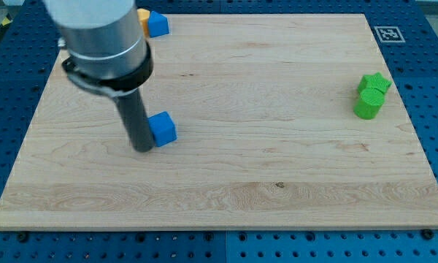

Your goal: Move the blue cube into the group of blocks

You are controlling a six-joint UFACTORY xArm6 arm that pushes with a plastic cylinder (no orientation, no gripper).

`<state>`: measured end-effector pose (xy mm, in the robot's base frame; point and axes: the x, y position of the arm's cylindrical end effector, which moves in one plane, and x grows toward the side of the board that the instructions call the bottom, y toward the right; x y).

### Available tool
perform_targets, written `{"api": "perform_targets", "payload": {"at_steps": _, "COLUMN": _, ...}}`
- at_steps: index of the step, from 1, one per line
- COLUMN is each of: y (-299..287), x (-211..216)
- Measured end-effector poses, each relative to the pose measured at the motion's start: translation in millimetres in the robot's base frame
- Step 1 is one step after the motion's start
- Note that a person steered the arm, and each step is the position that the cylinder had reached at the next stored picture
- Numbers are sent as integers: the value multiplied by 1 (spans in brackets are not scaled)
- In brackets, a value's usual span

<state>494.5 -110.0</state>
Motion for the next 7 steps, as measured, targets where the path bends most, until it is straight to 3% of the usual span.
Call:
{"api": "perform_targets", "payload": {"at_steps": 1, "y": 8, "x": -47}}
{"api": "perform_targets", "payload": {"at_steps": 2, "y": 7, "x": -45}}
{"api": "perform_targets", "payload": {"at_steps": 3, "y": 2, "x": 6}}
{"api": "perform_targets", "payload": {"at_steps": 4, "y": 21, "x": 14}}
{"api": "perform_targets", "payload": {"at_steps": 6, "y": 34, "x": -111}}
{"api": "perform_targets", "payload": {"at_steps": 7, "y": 27, "x": -106}}
